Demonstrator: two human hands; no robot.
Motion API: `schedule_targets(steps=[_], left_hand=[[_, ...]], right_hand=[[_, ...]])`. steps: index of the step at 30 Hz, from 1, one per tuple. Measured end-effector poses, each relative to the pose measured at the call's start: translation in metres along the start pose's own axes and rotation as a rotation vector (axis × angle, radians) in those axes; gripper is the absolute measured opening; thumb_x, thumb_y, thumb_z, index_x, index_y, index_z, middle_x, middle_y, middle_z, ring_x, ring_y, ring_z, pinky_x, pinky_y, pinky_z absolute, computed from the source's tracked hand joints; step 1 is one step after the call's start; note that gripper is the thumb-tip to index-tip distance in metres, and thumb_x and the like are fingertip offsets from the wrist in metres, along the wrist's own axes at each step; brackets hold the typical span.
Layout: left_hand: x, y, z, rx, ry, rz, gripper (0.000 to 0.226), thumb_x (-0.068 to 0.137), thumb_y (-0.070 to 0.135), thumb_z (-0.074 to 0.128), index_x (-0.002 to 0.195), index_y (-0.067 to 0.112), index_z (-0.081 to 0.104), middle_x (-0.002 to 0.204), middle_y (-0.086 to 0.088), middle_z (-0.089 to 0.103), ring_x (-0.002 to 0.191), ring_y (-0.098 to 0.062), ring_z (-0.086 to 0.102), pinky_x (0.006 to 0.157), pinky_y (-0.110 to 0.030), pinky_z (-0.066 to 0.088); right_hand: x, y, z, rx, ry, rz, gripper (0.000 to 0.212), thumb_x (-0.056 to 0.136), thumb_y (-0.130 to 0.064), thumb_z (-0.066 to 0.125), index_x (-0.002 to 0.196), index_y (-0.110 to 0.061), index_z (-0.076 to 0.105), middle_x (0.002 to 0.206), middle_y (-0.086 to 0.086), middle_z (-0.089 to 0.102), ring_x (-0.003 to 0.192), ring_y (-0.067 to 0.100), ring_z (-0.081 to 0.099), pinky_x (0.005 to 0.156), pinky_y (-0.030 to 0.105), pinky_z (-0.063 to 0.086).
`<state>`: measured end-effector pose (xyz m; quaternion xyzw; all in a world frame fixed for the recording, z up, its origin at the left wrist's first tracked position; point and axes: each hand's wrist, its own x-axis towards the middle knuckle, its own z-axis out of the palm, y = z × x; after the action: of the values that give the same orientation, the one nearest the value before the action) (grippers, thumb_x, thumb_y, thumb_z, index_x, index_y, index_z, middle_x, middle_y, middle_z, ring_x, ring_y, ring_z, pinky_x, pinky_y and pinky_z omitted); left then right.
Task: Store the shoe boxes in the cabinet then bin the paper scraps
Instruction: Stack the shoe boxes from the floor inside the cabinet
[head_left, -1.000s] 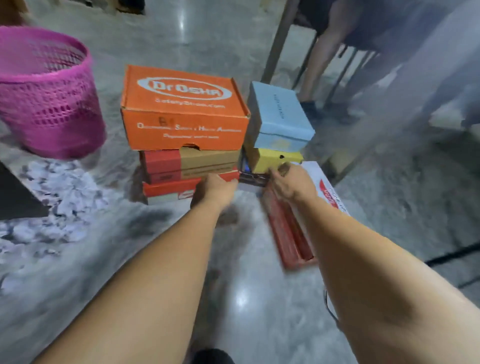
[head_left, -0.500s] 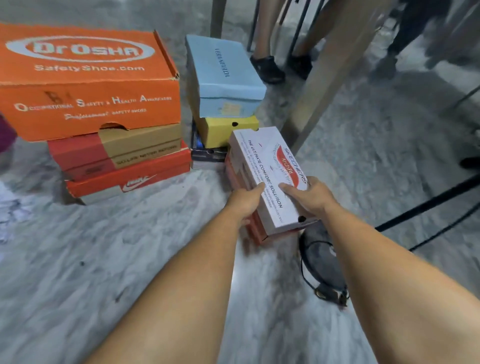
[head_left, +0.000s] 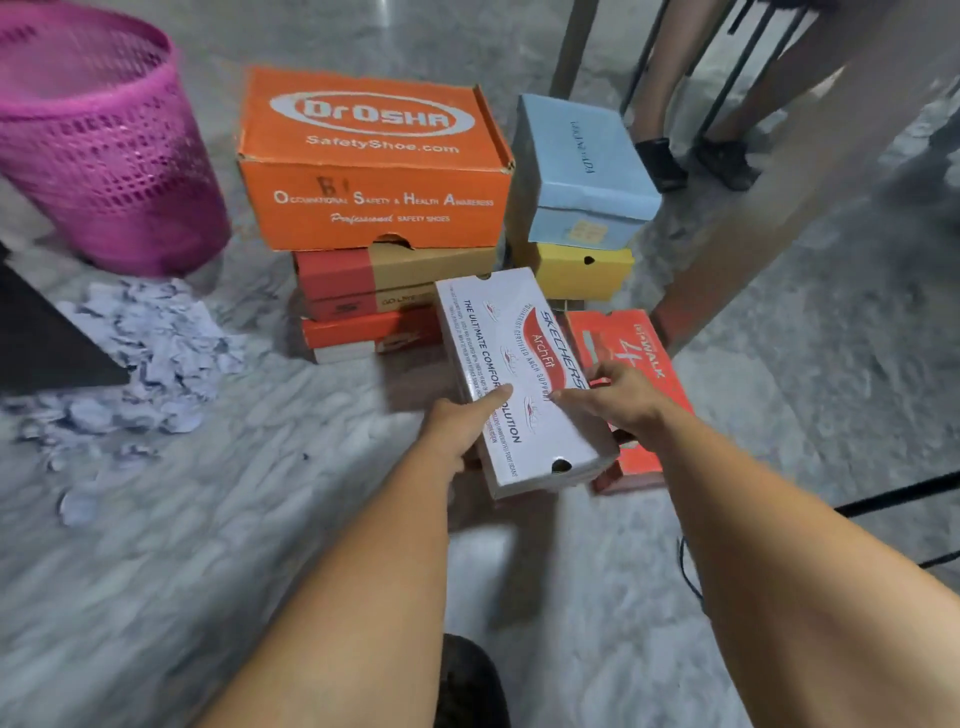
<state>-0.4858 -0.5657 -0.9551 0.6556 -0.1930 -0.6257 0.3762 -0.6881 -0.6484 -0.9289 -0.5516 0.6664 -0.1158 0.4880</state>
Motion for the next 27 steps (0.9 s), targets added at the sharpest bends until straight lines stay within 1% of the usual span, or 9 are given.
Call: schedule_targets(steps=[2,5,8,11,14,15,19,23,27], left_hand=[[-0.016,-0.007,-0.037,-0.047,0.015,-0.030,0.041,0.084,0.041,0.081,0.095,0.010,0.056,0.087,0.004,0.069,0.080,-0.014,0.066,0.076,-0.034,0.051],[-0.043,-0.030,-0.108,-0.101,0.093,-0.059,0.052,0.082,0.045,0.080,0.115,0.015,0.053,0.107,0.004,0.065,0.098,-0.017,0.063,0.091,-0.040,0.047],[-0.068,-0.066,-0.182,-0.223,0.213,-0.076,0.097,0.072,0.056,0.085,0.146,0.012,0.041,0.133,0.003,0.062,0.119,-0.021,0.062,0.091,-0.038,0.053],[-0.099,-0.103,-0.251,-0.356,0.299,-0.063,0.061,0.076,0.046,0.085,0.125,0.015,0.064,0.101,0.001,0.077,0.087,-0.019,0.073,0.051,-0.022,0.057],[-0.129,-0.129,-0.310,-0.387,0.460,-0.038,0.054,0.071,0.048,0.087,0.109,0.013,0.070,0.094,-0.003,0.080,0.088,-0.024,0.077,0.075,-0.039,0.063],[-0.138,-0.136,-0.330,-0.390,0.517,-0.012,0.051,0.071,0.050,0.087,0.104,0.015,0.069,0.092,0.000,0.080,0.086,-0.021,0.076,0.076,-0.037,0.062],[-0.162,-0.149,-0.409,-0.411,0.702,0.092,0.033,0.078,0.053,0.080,0.097,0.026,0.074,0.080,0.019,0.076,0.071,0.009,0.069,0.052,-0.007,0.048],[-0.169,-0.143,-0.485,-0.398,0.943,0.236,0.027,0.082,0.043,0.081,0.102,0.026,0.076,0.090,0.021,0.075,0.093,0.006,0.069,0.065,-0.004,0.044],[-0.165,-0.131,-0.548,-0.440,1.058,0.294,0.016,0.084,0.030,0.082,0.094,0.020,0.074,0.086,0.008,0.078,0.074,-0.005,0.073,0.051,-0.012,0.053]], right_hand=[[-0.005,-0.016,0.032,-0.059,-0.060,-0.011,0.052,0.064,-0.042,0.094,0.096,-0.015,0.064,0.107,0.015,0.077,0.078,0.023,0.072,0.071,0.043,0.058],[-0.014,-0.048,0.098,-0.102,-0.186,-0.026,0.042,0.073,-0.035,0.091,0.103,-0.017,0.068,0.103,0.010,0.078,0.080,0.023,0.070,0.067,0.041,0.058],[-0.028,-0.085,0.173,-0.148,-0.356,-0.078,0.034,0.080,-0.027,0.087,0.108,-0.019,0.070,0.103,0.005,0.077,0.080,0.018,0.067,0.063,0.032,0.053],[-0.050,-0.115,0.243,-0.242,-0.539,-0.130,0.039,0.081,-0.023,0.082,0.116,-0.027,0.066,0.106,0.000,0.074,0.083,0.015,0.063,0.068,0.036,0.052],[-0.069,-0.146,0.307,-0.350,-0.742,-0.151,0.053,0.086,-0.020,0.076,0.130,-0.044,0.058,0.114,0.002,0.076,0.100,0.022,0.069,0.067,0.046,0.057],[-0.075,-0.159,0.330,-0.376,-0.803,-0.167,0.056,0.089,-0.018,0.074,0.132,-0.047,0.056,0.116,0.002,0.075,0.105,0.025,0.070,0.067,0.051,0.060],[-0.101,-0.209,0.426,-0.413,-0.865,-0.332,0.064,0.089,-0.011,0.074,0.141,-0.040,0.052,0.127,0.008,0.069,0.114,0.034,0.066,0.077,0.064,0.061],[-0.121,-0.262,0.519,-0.407,-0.800,-0.520,0.064,0.087,-0.018,0.079,0.144,-0.031,0.053,0.124,0.010,0.068,0.107,0.032,0.068,0.073,0.054,0.064],[-0.129,-0.302,0.590,-0.282,-0.671,-0.631,0.045,0.084,-0.017,0.079,0.127,-0.021,0.068,0.103,0.005,0.074,0.080,0.018,0.070,0.072,0.039,0.064]])
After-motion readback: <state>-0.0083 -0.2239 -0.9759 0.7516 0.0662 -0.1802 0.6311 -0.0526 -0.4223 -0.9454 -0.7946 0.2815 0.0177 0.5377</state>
